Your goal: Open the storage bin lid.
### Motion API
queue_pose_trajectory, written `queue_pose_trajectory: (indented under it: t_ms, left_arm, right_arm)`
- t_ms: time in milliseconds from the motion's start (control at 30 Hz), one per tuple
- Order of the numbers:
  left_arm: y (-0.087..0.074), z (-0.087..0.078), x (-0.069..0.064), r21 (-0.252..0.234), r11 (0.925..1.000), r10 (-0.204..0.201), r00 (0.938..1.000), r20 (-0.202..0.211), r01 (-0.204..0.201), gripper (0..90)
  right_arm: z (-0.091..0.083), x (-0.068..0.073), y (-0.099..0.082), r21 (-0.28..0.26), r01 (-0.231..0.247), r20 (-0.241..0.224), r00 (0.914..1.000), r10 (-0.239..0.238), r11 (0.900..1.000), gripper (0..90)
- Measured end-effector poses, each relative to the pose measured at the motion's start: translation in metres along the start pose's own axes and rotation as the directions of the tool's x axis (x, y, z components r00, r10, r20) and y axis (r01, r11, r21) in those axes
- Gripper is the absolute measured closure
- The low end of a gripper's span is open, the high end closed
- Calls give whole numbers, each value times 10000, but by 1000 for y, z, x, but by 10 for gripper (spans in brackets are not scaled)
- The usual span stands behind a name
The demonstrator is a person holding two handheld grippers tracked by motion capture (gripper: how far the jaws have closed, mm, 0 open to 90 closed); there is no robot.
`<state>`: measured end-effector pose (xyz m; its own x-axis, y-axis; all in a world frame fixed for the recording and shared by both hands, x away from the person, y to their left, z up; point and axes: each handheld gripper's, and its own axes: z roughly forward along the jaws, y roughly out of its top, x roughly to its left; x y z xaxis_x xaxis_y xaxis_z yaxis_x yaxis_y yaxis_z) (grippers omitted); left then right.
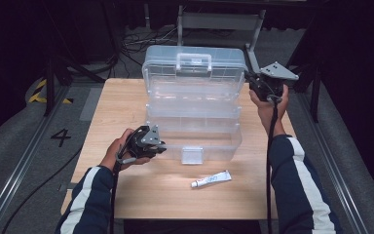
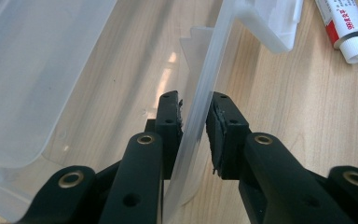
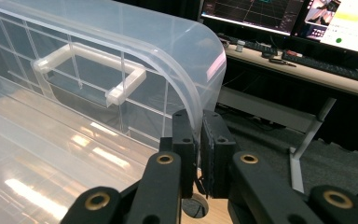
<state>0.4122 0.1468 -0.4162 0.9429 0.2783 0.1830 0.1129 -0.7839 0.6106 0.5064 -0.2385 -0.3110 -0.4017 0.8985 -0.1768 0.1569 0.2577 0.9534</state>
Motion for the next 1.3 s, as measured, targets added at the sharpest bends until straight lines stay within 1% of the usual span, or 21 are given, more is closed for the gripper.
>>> queue_pose_trajectory:
  t_ms: [267, 433, 567, 1033, 1167, 1300]
  left_arm:
    - [-1, 0, 0, -48, 10000, -36, 10000, -21, 36, 757]
    - [-1, 0, 0, -114, 9999, -35, 10000, 11, 35, 758]
    - [-2, 0, 0, -199, 9998, -90, 10000, 44, 90, 759]
    - [-2, 0, 0, -222, 9997, -40, 10000, -42, 39, 756]
    - [-3, 0, -1, -290, 9995, -105, 9999, -41, 104, 756]
    - [-3, 0, -1, -304, 9994, -172, 9998, -61, 170, 754]
  right_arm:
    - [8, -7, 4, 155, -151, -225, 9996, 155, 9998, 857]
    - [13, -9, 7, 306, -125, -240, 9996, 132, 9995, 856]
    - [20, -13, 10, 441, -224, -254, 9994, 235, 9988, 855]
    - [38, -21, 15, 728, -455, -306, 9984, 478, 9963, 853]
    - [45, -23, 17, 898, -538, -283, 9980, 565, 9945, 853]
    - [53, -28, 18, 1023, -678, -371, 9967, 720, 9924, 852]
